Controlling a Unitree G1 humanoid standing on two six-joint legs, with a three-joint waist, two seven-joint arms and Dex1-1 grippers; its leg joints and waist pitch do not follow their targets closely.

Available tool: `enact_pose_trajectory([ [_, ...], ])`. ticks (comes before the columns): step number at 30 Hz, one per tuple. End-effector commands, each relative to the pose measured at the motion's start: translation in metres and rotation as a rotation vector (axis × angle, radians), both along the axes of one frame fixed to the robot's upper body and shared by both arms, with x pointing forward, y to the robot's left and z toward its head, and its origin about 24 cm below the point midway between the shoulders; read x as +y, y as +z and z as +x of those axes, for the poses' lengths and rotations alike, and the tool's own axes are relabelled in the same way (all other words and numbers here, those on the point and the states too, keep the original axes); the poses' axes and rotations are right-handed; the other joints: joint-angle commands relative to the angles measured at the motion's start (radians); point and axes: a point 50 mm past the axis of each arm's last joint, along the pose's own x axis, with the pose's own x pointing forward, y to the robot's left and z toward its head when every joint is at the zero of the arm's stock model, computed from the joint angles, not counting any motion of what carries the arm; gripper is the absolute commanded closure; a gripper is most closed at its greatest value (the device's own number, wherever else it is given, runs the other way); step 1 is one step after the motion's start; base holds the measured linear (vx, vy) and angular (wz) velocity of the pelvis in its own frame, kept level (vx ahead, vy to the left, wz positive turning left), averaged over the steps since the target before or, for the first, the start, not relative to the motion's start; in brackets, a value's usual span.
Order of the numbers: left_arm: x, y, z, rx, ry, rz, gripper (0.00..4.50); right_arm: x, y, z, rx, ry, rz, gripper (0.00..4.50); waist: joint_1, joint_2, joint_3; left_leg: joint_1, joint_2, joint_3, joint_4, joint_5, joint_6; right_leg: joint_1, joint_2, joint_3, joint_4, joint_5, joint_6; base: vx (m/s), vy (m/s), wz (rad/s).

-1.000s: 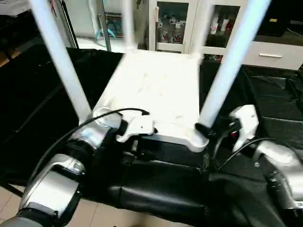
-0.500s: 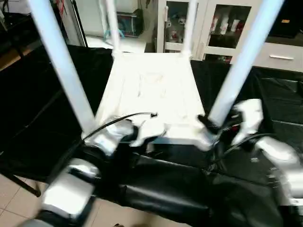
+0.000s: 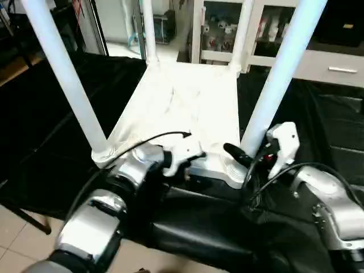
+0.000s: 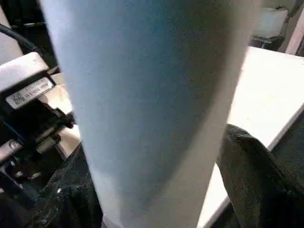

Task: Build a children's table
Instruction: Rotate table base

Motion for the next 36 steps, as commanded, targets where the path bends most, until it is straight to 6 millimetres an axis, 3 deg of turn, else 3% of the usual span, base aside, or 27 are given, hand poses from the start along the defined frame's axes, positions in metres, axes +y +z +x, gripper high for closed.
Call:
enact_pose_trajectory([
  [1, 0.009, 0.000, 0.004, 0.032, 0.024, 0.036, 0.58, -0.004, 0.003, -0.002, -0.013, -0.014, -0.012, 1.24, 0.001, -0.005, -0.059, 0.014, 0.046, -0.024, -0.074, -0.244, 0.035, 0.045, -0.056, 0.032, -0.073, -0.175, -0.210, 0.000, 0.000, 0.00],
  [4, 0.010, 0.001, 0.005, 0.053, 0.030, 0.023, 0.62, -0.004, 0.003, -0.003, -0.010, -0.009, -0.014, 1.24, 0.002, -0.007, -0.059, 0.014, 0.046, -0.025, -0.074, -0.249, 0.031, 0.047, -0.057, 0.032, -0.072, -0.168, -0.216, 0.000, 0.000, 0.00],
  [6, 0.007, 0.005, 0.007, 0.092, 0.025, -0.008, 1.03, -0.002, 0.000, -0.008, 0.007, 0.029, -0.021, 1.24, 0.001, -0.006, -0.059, 0.014, 0.046, -0.024, -0.073, -0.245, 0.031, 0.048, -0.057, 0.032, -0.071, -0.151, -0.222, 0.000, 0.000, 0.00],
  [11, 0.001, 0.011, 0.010, 0.125, 0.042, -0.048, 1.36, -0.001, 0.000, -0.012, 0.023, 0.064, -0.021, 1.24, 0.004, -0.004, -0.059, 0.014, 0.047, -0.025, -0.072, -0.238, 0.043, 0.051, -0.060, 0.032, -0.069, -0.142, -0.239, 0.000, 0.000, 0.00],
  [20, -0.004, 0.002, 0.005, 0.165, 0.014, 0.010, 2.11, -0.001, 0.001, -0.015, 0.025, 0.084, -0.036, 1.24, 0.002, -0.005, -0.058, 0.010, 0.046, -0.025, -0.069, -0.214, 0.060, 0.054, -0.059, 0.031, -0.071, -0.144, -0.239, 0.000, 0.000, 0.00],
  [21, -0.003, 0.001, 0.004, 0.178, 0.001, 0.027, 2.24, -0.002, 0.002, -0.016, 0.029, 0.090, -0.040, 1.24, 0.002, -0.011, -0.058, 0.011, 0.047, -0.024, -0.069, -0.216, 0.063, 0.053, -0.059, 0.031, -0.073, -0.156, -0.236, 0.000, 0.000, 0.00],
  [25, 0.001, -0.001, 0.003, 0.185, -0.014, 0.062, 2.54, -0.004, 0.002, -0.017, 0.036, 0.099, -0.050, 1.24, 0.003, -0.009, -0.056, 0.011, 0.049, -0.025, -0.071, -0.217, 0.064, 0.052, -0.060, 0.032, -0.074, -0.186, -0.227, 0.000, 0.000, 0.00],
  [26, 0.002, -0.002, 0.003, 0.184, -0.010, 0.067, 2.64, -0.004, 0.002, -0.017, 0.038, 0.101, -0.052, 1.24, 0.002, -0.018, -0.055, 0.011, 0.049, -0.024, -0.071, -0.221, 0.064, 0.051, -0.060, 0.032, -0.075, -0.195, -0.226, 0.000, 0.000, 0.00],
  [27, 0.002, -0.002, 0.003, 0.181, -0.007, 0.070, 2.80, -0.004, 0.002, -0.017, 0.038, 0.103, -0.054, 1.24, 0.003, -0.017, -0.054, 0.012, 0.048, -0.024, -0.071, -0.224, 0.065, 0.051, -0.062, 0.032, -0.076, -0.212, -0.222, 0.000, 0.000, 0.00],
  [28, 0.002, -0.003, 0.003, 0.182, -0.004, 0.070, 2.80, -0.005, 0.002, -0.017, 0.039, 0.104, -0.055, 1.24, 0.002, -0.026, -0.054, 0.010, 0.048, -0.023, -0.071, -0.223, 0.066, 0.051, -0.062, 0.032, -0.078, -0.229, -0.217, 0.000, 0.000, 0.00],
  [29, 0.003, -0.003, 0.003, 0.184, 0.000, 0.071, 2.89, -0.005, 0.002, -0.016, 0.041, 0.108, -0.057, 1.24, 0.005, -0.021, -0.054, 0.011, 0.048, -0.024, -0.070, -0.220, 0.066, 0.050, -0.064, 0.032, -0.077, -0.236, -0.215, 0.000, 0.000, 0.00],
  [33, 0.002, -0.005, 0.002, 0.192, 0.002, 0.070, 3.27, -0.005, 0.003, -0.016, 0.050, 0.130, -0.067, 1.24, 0.006, -0.031, -0.053, 0.010, 0.048, -0.024, -0.070, -0.201, 0.075, 0.047, -0.064, 0.032, -0.077, -0.256, -0.203, 0.000, 0.000, 0.00],
  [34, 0.001, -0.005, 0.002, 0.197, 0.001, 0.067, 3.33, -0.006, 0.005, -0.015, 0.052, 0.138, -0.075, 1.24, 0.006, -0.038, -0.054, 0.010, 0.050, -0.024, -0.070, -0.195, 0.078, 0.047, -0.064, 0.032, -0.075, -0.248, -0.204, 0.000, 0.000, 0.00],
  [36, 0.000, -0.006, 0.001, 0.201, 0.002, 0.063, 3.42, -0.007, 0.006, -0.014, 0.052, 0.140, -0.078, 1.24, 0.005, -0.038, -0.052, 0.011, 0.049, -0.023, -0.070, -0.196, 0.080, 0.046, -0.063, 0.032, -0.077, -0.249, -0.204, 0.000, 0.000, 0.00],
])
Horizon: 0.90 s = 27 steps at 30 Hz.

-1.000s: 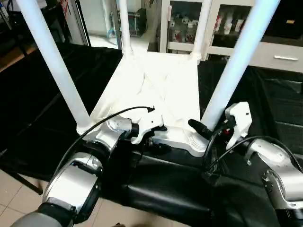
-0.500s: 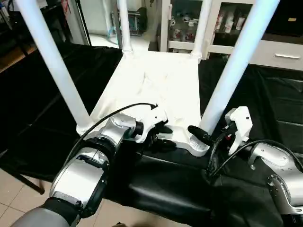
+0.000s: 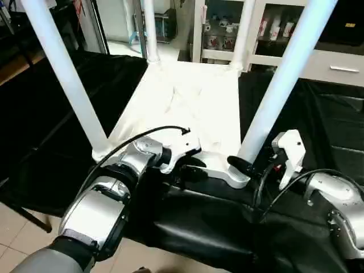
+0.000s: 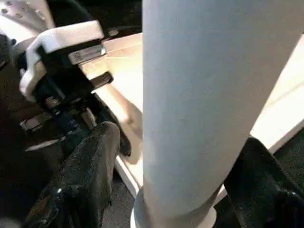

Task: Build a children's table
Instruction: Rotate table base

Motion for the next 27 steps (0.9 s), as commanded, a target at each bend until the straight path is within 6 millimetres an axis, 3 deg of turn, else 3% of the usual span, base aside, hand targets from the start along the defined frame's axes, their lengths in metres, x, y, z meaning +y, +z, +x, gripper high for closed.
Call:
enact_pose_trajectory([
  [1, 0.003, -0.008, -0.004, 0.032, -0.005, 0.033, 3.57, 0.001, 0.004, 0.002, -0.002, 0.019, 0.000, 1.24, 0.003, -0.030, -0.060, 0.012, 0.050, -0.023, -0.070, -0.198, 0.079, 0.044, -0.063, 0.033, -0.077, -0.249, -0.204, 0.000, 0.000, 0.00],
  [10, 0.000, -0.008, -0.006, 0.018, -0.069, 0.076, 3.80, 0.003, 0.004, 0.001, -0.004, 0.024, -0.002, 1.24, 0.007, -0.027, -0.063, 0.011, 0.049, -0.024, -0.070, -0.199, 0.073, 0.048, -0.064, 0.033, -0.073, -0.192, -0.216, 0.000, 0.000, 0.00],
  [11, 0.000, -0.009, -0.006, 0.018, -0.076, 0.083, 3.80, 0.003, 0.004, 0.001, -0.004, 0.024, -0.003, 1.24, 0.008, -0.017, -0.064, 0.012, 0.050, -0.025, -0.070, -0.195, 0.072, 0.048, -0.064, 0.033, -0.072, -0.184, -0.219, 0.000, 0.000, 0.00],
  [12, 0.002, -0.010, -0.007, 0.011, -0.100, 0.118, 3.82, 0.002, 0.004, 0.001, -0.006, 0.020, -0.004, 1.24, 0.006, -0.021, -0.063, 0.012, 0.050, -0.024, -0.070, -0.197, 0.072, 0.048, -0.063, 0.033, -0.074, -0.179, -0.220, 0.000, 0.000, 0.00],
  [14, 0.004, -0.012, -0.008, 0.002, -0.128, 0.160, 3.84, 0.002, 0.004, 0.002, -0.008, 0.015, -0.005, 1.24, 0.006, -0.019, -0.064, 0.012, 0.050, -0.025, -0.070, -0.200, 0.069, 0.050, -0.062, 0.033, -0.072, -0.164, -0.225, 0.000, 0.000, 0.00],
  [18, 0.008, -0.017, -0.010, -0.039, -0.185, 0.266, 3.87, 0.001, 0.004, 0.002, -0.015, 0.000, -0.001, 1.24, 0.005, -0.018, -0.062, 0.012, 0.051, -0.027, -0.074, -0.225, 0.056, 0.050, -0.063, 0.033, -0.077, -0.207, -0.209, 0.000, 0.000, 0.00],
  [20, 0.009, -0.019, -0.010, -0.061, -0.169, 0.292, 4.13, 0.001, 0.005, 0.002, -0.026, -0.013, 0.000, 1.24, 0.000, -0.017, -0.062, 0.012, 0.051, -0.028, -0.075, -0.234, 0.050, 0.051, -0.063, 0.033, -0.076, -0.201, -0.212, 0.000, 0.000, 0.00],
  [21, 0.011, -0.021, -0.008, -0.074, -0.122, 0.300, 4.17, 0.001, 0.006, 0.003, -0.042, -0.034, 0.009, 1.24, -0.001, -0.013, -0.061, 0.013, 0.050, -0.027, -0.075, -0.245, 0.048, 0.049, -0.062, 0.033, -0.078, -0.217, -0.213, 0.000, 0.000, 0.00],
  [23, 0.016, -0.023, -0.005, -0.074, -0.015, 0.268, 4.24, 0.000, 0.010, 0.004, -0.062, -0.061, 0.043, 1.24, -0.001, -0.015, -0.059, 0.014, 0.049, -0.026, -0.076, -0.258, 0.045, 0.048, -0.063, 0.033, -0.081, -0.251, -0.208, 0.000, 0.000, 0.00],
  [27, 0.034, -0.028, -0.006, -0.050, 0.113, 0.207, 4.33, 0.007, 0.015, -0.002, -0.053, -0.001, 0.113, 1.24, -0.007, -0.016, -0.057, 0.004, 0.047, -0.034, -0.084, -0.284, 0.040, 0.054, -0.063, 0.028, -0.087, -0.357, -0.170, 0.000, 0.000, 0.00],
])
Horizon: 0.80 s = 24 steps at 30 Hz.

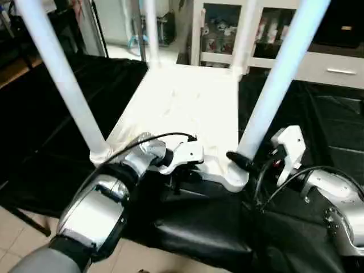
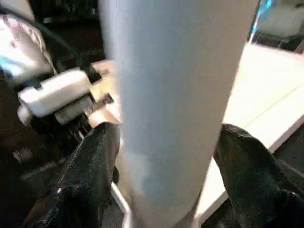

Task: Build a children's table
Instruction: Rotate table base

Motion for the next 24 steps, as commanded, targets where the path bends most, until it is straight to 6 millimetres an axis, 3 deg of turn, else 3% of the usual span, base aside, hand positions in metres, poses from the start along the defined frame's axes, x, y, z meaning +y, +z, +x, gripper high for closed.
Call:
enact_pose_trajectory([
  [1, 0.038, -0.026, -0.006, 0.066, 0.217, 0.008, 4.37, 0.006, 0.006, -0.008, -0.006, 0.068, 0.027, 1.24, 0.009, -0.028, -0.046, -0.005, 0.048, -0.037, -0.084, -0.279, 0.043, 0.052, -0.063, 0.027, -0.086, -0.376, -0.158, 0.000, 0.000, 0.00],
  [3, 0.051, -0.030, -0.010, 0.076, 0.265, -0.006, 4.38, 0.014, 0.003, -0.013, 0.014, 0.134, 0.032, 1.24, -0.004, -0.035, -0.046, -0.008, 0.046, -0.038, -0.086, -0.278, 0.048, 0.051, -0.062, 0.027, -0.089, -0.400, -0.144, 0.000, 0.000, 0.00],
  [4, 0.053, -0.031, -0.010, 0.076, 0.275, -0.007, 4.38, 0.015, 0.002, -0.014, 0.018, 0.143, 0.034, 1.24, -0.005, -0.030, -0.046, -0.008, 0.046, -0.038, -0.085, -0.277, 0.049, 0.051, -0.063, 0.027, -0.089, -0.407, -0.141, 0.000, 0.000, 0.00],
  [5, 0.061, -0.035, -0.013, 0.075, 0.313, -0.009, 4.40, 0.020, 0.000, -0.016, 0.031, 0.176, 0.042, 1.24, -0.008, -0.039, -0.046, -0.010, 0.045, -0.040, -0.086, -0.276, 0.050, 0.053, -0.064, 0.026, -0.089, -0.430, -0.129, 0.000, 0.000, 0.00],
  [7, 0.069, -0.040, -0.020, 0.085, 0.343, -0.002, 4.42, 0.025, -0.002, -0.018, 0.041, 0.204, 0.038, 1.24, -0.020, -0.046, -0.042, -0.019, 0.042, -0.044, -0.091, -0.271, 0.045, 0.056, -0.066, 0.023, -0.093, -0.492, -0.102, 0.002, -0.013, -0.11],
  [9, 0.077, -0.044, -0.028, 0.101, 0.375, -0.006, 4.44, 0.027, -0.005, -0.017, 0.045, 0.211, 0.029, 1.24, -0.022, -0.043, -0.041, -0.018, 0.039, -0.052, -0.090, -0.266, 0.033, 0.049, -0.066, 0.019, -0.103, -0.571, -0.064, -0.001, -0.024, -0.23],
  [10, 0.079, -0.045, -0.032, 0.099, 0.383, -0.011, 4.44, 0.026, -0.005, -0.015, 0.045, 0.198, 0.025, 1.24, -0.023, -0.041, -0.042, -0.016, 0.040, -0.055, -0.090, -0.269, 0.031, 0.048, -0.067, 0.018, -0.102, -0.574, -0.064, 0.000, 0.000, 0.00],
  [12, 0.081, -0.045, -0.038, 0.101, 0.397, -0.033, 4.47, 0.024, -0.007, -0.010, 0.044, 0.169, 0.014, 1.24, -0.024, -0.055, -0.041, -0.017, 0.042, -0.056, -0.092, -0.260, 0.030, 0.045, -0.066, 0.015, -0.102, -0.571, -0.062, 0.000, 0.000, 0.00],
  [13, 0.081, -0.045, -0.038, 0.101, 0.397, -0.033, 4.48, 0.024, -0.007, -0.010, 0.044, 0.169, 0.014, 1.24, -0.023, -0.046, -0.042, -0.013, 0.043, -0.055, -0.091, -0.246, 0.031, 0.041, -0.065, 0.016, -0.100, -0.540, -0.076, 0.000, 0.000, 0.00],
  [15, 0.075, -0.037, -0.052, 0.084, 0.341, -0.091, 4.48, 0.011, -0.010, 0.005, 0.044, 0.036, -0.040, 1.24, -0.024, -0.056, -0.044, -0.003, 0.043, -0.048, -0.088, -0.245, 0.037, 0.033, -0.058, 0.016, -0.098, -0.495, -0.100, 0.000, 0.000, 0.00],
  [16, 0.075, -0.037, -0.052, 0.084, 0.341, -0.091, 4.48, 0.011, -0.010, 0.005, 0.044, 0.036, -0.040, 1.24, -0.024, -0.059, -0.049, -0.003, 0.050, -0.052, -0.090, -0.230, 0.031, 0.038, -0.065, 0.018, -0.085, -0.457, -0.118, 0.000, 0.000, 0.00],
  [17, 0.073, -0.036, -0.054, 0.076, 0.317, -0.100, 4.49, 0.009, -0.010, 0.007, 0.043, 0.019, -0.047, 1.24, -0.024, -0.054, -0.049, -0.010, 0.046, -0.049, -0.088, -0.189, 0.040, 0.041, -0.057, 0.016, -0.081, -0.398, -0.130, 0.000, 0.000, 0.00],
  [18, 0.071, -0.034, -0.056, 0.067, 0.292, -0.109, 4.49, 0.006, -0.010, 0.009, 0.042, 0.001, -0.054, 1.24, -0.021, -0.059, -0.050, 0.000, 0.046, -0.042, -0.084, -0.186, 0.046, 0.032, -0.055, 0.018, -0.083, -0.377, -0.139, 0.000, 0.000, 0.00],
  [19, 0.064, -0.030, -0.061, 0.057, 0.223, -0.146, 4.49, 0.002, -0.010, 0.011, 0.043, -0.009, -0.070, 1.24, -0.018, -0.057, -0.055, 0.000, 0.047, -0.043, -0.082, -0.158, 0.056, 0.039, -0.057, 0.018, -0.071, -0.308, -0.166, 0.000, 0.000, 0.00],
  [21, 0.056, -0.024, -0.067, 0.050, 0.150, -0.196, 4.50, -0.001, -0.009, 0.012, 0.046, 0.002, -0.086, 1.24, -0.010, -0.059, -0.060, 0.000, 0.045, -0.036, -0.072, -0.072, 0.093, 0.043, -0.052, 0.019, -0.055, -0.138, -0.203, 0.058, -0.001, 0.00],
  [23, 0.052, -0.022, -0.067, 0.055, 0.147, -0.206, 4.50, -0.002, -0.010, 0.011, 0.053, 0.028, -0.102, 1.24, 0.000, -0.063, -0.064, 0.003, 0.043, -0.033, -0.064, -0.019, 0.126, 0.044, -0.049, 0.019, -0.041, -0.038, -0.227, 0.030, 0.001, 0.00],
  [24, 0.045, -0.020, -0.065, 0.084, 0.140, -0.224, 4.50, -0.002, -0.012, 0.005, 0.076, 0.120, -0.135, 1.24, 0.003, -0.064, -0.064, 0.005, 0.042, -0.032, -0.059, 0.008, 0.147, 0.044, -0.048, 0.018, -0.036, 0.008, -0.242, 0.000, 0.000, 0.00],
])
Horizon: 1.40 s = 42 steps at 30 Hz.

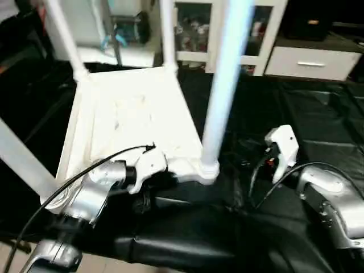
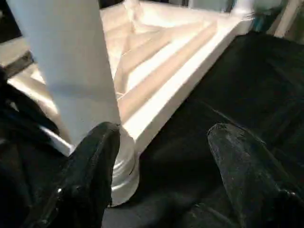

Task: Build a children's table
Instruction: Rotate table base, then rotate leg to tighten

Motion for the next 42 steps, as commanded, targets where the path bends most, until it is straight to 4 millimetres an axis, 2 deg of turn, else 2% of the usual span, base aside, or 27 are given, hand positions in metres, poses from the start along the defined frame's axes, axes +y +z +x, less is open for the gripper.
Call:
enact_pose_trajectory([
  [1, -0.009, -0.019, -0.011, 0.132, -0.021, -0.024, 4.50, 0.001, 0.001, -0.005, 0.009, 0.102, -0.032, 1.24, 0.014, -0.025, -0.051, -0.004, 0.045, -0.003, -0.040, 0.032, 0.177, 0.058, -0.051, 0.040, -0.037, 0.030, -0.250, 0.000, 0.000, 0.00],
  [3, -0.012, -0.018, -0.011, 0.136, -0.038, -0.024, 4.50, 0.001, 0.000, -0.009, 0.031, 0.156, -0.038, 1.24, 0.022, -0.027, -0.051, -0.002, 0.047, -0.003, -0.038, 0.038, 0.185, 0.058, -0.053, 0.041, -0.035, 0.035, -0.259, 0.000, 0.000, 0.00],
  [6, -0.014, -0.018, -0.010, 0.136, -0.049, -0.017, 4.50, 0.002, 0.000, -0.013, 0.050, 0.214, -0.043, 1.24, 0.025, -0.033, -0.050, -0.003, 0.048, -0.004, -0.038, 0.016, 0.178, 0.061, -0.056, 0.042, -0.036, 0.009, -0.261, 0.000, 0.000, 0.00],
  [7, -0.016, -0.017, -0.009, 0.132, -0.058, -0.005, 4.50, 0.001, 0.000, -0.017, 0.066, 0.251, -0.046, 1.24, 0.027, -0.035, -0.046, -0.002, 0.050, -0.003, -0.042, -0.029, 0.163, 0.061, -0.058, 0.042, -0.042, -0.046, -0.253, 0.000, 0.000, 0.00],
  [8, -0.017, -0.017, -0.008, 0.130, -0.062, 0.001, 4.50, 0.000, 0.001, -0.018, 0.075, 0.271, -0.048, 1.24, 0.027, -0.035, -0.046, -0.002, 0.050, -0.003, -0.042, -0.029, 0.163, 0.061, -0.058, 0.042, -0.042, -0.046, -0.253, 0.000, 0.000, 0.00],
  [9, -0.018, -0.017, -0.008, 0.128, -0.075, 0.017, 4.50, -0.001, 0.000, -0.022, 0.097, 0.316, -0.053, 1.24, 0.030, -0.032, -0.045, 0.002, 0.052, -0.004, -0.044, -0.069, 0.144, 0.061, -0.058, 0.043, -0.048, -0.094, -0.240, 0.000, 0.000, 0.00],
  [10, -0.018, -0.016, -0.007, 0.127, -0.084, 0.028, 4.50, -0.001, 0.000, -0.025, 0.110, 0.342, -0.057, 1.24, 0.031, -0.032, -0.044, 0.001, 0.053, -0.005, -0.045, -0.075, 0.139, 0.062, -0.059, 0.044, -0.048, -0.099, -0.238, 0.000, 0.000, 0.00],
  [12, -0.018, -0.016, -0.007, 0.133, -0.111, 0.057, 4.50, -0.002, -0.002, -0.023, 0.104, 0.347, -0.086, 1.24, 0.032, -0.031, -0.040, 0.003, 0.053, -0.006, -0.051, -0.121, 0.108, 0.060, -0.061, 0.044, -0.058, -0.167, -0.220, 0.000, 0.000, 0.00],
  [15, -0.016, -0.019, -0.009, 0.152, -0.146, 0.106, 4.50, 0.001, -0.006, -0.016, 0.057, 0.311, -0.134, 1.24, 0.033, -0.027, -0.040, 0.005, 0.053, -0.007, -0.053, -0.131, 0.073, 0.056, -0.059, 0.044, -0.059, -0.175, -0.212, 0.000, 0.000, 0.00],
  [16, -0.016, -0.020, -0.009, 0.153, -0.148, 0.110, 4.50, 0.001, -0.007, -0.014, 0.053, 0.307, -0.135, 1.24, 0.033, -0.032, -0.041, 0.004, 0.053, -0.007, -0.053, -0.135, 0.061, 0.060, -0.059, 0.044, -0.056, -0.162, -0.211, 0.000, 0.000, 0.00],
  [18, -0.015, -0.021, -0.009, 0.159, -0.155, 0.125, 4.50, 0.004, -0.008, -0.010, 0.037, 0.290, -0.139, 1.24, 0.033, -0.029, -0.041, 0.005, 0.052, -0.007, -0.054, -0.139, 0.053, 0.058, -0.058, 0.044, -0.055, -0.154, -0.217, 0.000, 0.000, 0.00],
  [22, -0.014, -0.020, -0.008, 0.186, -0.173, 0.125, 4.50, 0.011, -0.009, 0.000, 0.015, 0.283, -0.144, 1.24, 0.033, -0.028, -0.044, 0.006, 0.051, -0.007, -0.051, -0.124, 0.054, 0.060, -0.057, 0.044, -0.048, -0.095, -0.234, 0.000, 0.000, 0.00],
  [27, -0.015, -0.019, -0.008, 0.201, -0.197, 0.126, 4.50, 0.011, -0.014, -0.003, 0.062, 0.355, -0.151, 1.24, 0.039, -0.027, -0.047, 0.005, 0.050, -0.006, -0.047, -0.098, 0.073, 0.065, -0.057, 0.043, -0.042, -0.041, -0.254, 0.000, 0.000, 0.00],
  [28, -0.015, -0.019, -0.007, 0.201, -0.199, 0.127, 4.50, 0.011, -0.016, -0.005, 0.089, 0.384, -0.148, 1.24, 0.041, -0.033, -0.046, 0.005, 0.051, -0.006, -0.047, -0.104, 0.081, 0.065, -0.058, 0.043, -0.043, -0.046, -0.255, 0.000, 0.000, 0.00],
  [34, -0.016, -0.017, -0.004, 0.219, -0.209, 0.107, 4.50, 0.011, -0.027, -0.004, 0.134, 0.443, -0.167, 1.24, 0.047, -0.026, -0.045, 0.007, 0.054, -0.007, -0.049, -0.128, 0.068, 0.063, -0.060, 0.042, -0.045, -0.086, -0.259, 0.000, 0.000, 0.00],
  [36, -0.016, -0.017, -0.004, 0.228, -0.209, 0.103, 4.50, 0.011, -0.029, 0.001, 0.129, 0.436, -0.170, 1.24, 0.045, -0.033, -0.046, 0.007, 0.053, -0.007, -0.050, -0.139, 0.060, 0.064, -0.061, 0.041, -0.045, -0.094, -0.259, 0.000, 0.000, 0.00],
  [42, -0.014, -0.018, -0.003, 0.236, -0.204, 0.111, 4.50, 0.015, -0.032, 0.007, 0.135, 0.444, -0.172, 1.24, 0.046, -0.030, -0.047, 0.008, 0.052, -0.006, -0.048, -0.124, 0.061, 0.064, -0.060, 0.042, -0.043, -0.077, -0.261, 0.000, 0.000, 0.00],
])
